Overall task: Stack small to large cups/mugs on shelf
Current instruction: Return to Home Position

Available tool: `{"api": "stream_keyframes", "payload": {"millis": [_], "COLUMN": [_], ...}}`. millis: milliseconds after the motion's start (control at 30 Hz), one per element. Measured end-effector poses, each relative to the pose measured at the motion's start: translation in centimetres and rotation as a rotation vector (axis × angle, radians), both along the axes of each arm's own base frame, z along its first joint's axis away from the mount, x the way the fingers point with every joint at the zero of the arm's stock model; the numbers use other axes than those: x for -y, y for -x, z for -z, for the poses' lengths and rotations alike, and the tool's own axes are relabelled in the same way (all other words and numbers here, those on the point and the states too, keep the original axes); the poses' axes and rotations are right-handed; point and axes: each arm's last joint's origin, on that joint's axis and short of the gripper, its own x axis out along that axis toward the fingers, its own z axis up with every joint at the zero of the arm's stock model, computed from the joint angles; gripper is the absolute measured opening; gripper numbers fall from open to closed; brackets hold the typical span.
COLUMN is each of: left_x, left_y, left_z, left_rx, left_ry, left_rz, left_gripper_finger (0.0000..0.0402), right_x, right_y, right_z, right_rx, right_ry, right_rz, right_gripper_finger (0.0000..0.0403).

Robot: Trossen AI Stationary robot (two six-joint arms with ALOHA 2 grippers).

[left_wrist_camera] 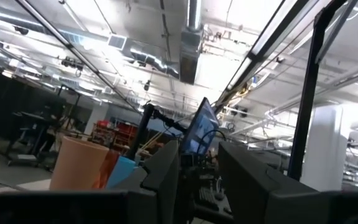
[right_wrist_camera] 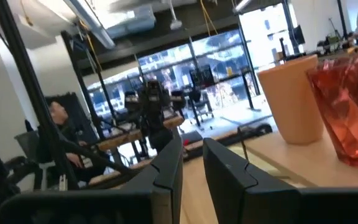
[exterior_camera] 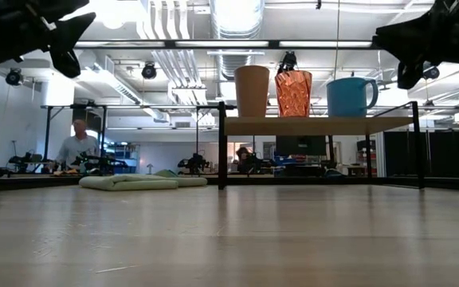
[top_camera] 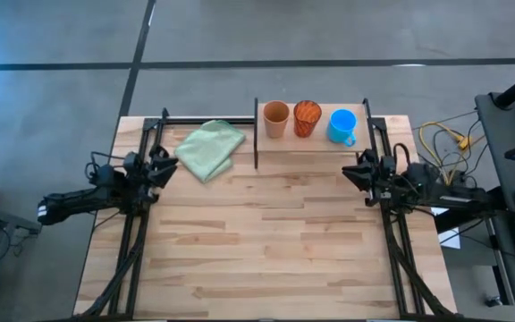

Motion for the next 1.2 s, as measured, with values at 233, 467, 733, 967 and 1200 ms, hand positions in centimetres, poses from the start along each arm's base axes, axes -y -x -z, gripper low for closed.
{"api": "stream_keyframes", "payload": {"millis": [233,467,733,967,1200], "left_x": [0.0,-0.2,-0.4,-0.4,-0.4], "left_y": [-0.2,-0.7,-0.9,-1.1,-1.1], "left_z": [0.2,1.5,2.4,3.5,4.6], "left_rx": [-0.028,-0.161,-0.255,-0.364,-0.463], "left_ry": [-0.002,0.046,0.069,0.12,0.178], "left_rz": [-0.003,-0.035,-0.066,-0.067,-0.056], "left_gripper_finger": [0.0102,0.0102,0.0102,0.0102,0.0102], "right_x": [0.2,0.2,0.2,0.2,0.2], "right_y": [-0.5,-0.5,-0.6,-0.7,-0.7], "right_z": [1.6,1.7,2.4,2.5,2.8], "right_rx": [0.023,0.012,-0.063,-0.072,-0.107], "right_ry": [-0.045,-0.036,-0.047,-0.07,-0.08], "right_rz": [0.031,0.048,0.048,0.044,0.043], "right_gripper_finger": [0.0059,0.0059,0.0059,0.0059,0.0059]}}
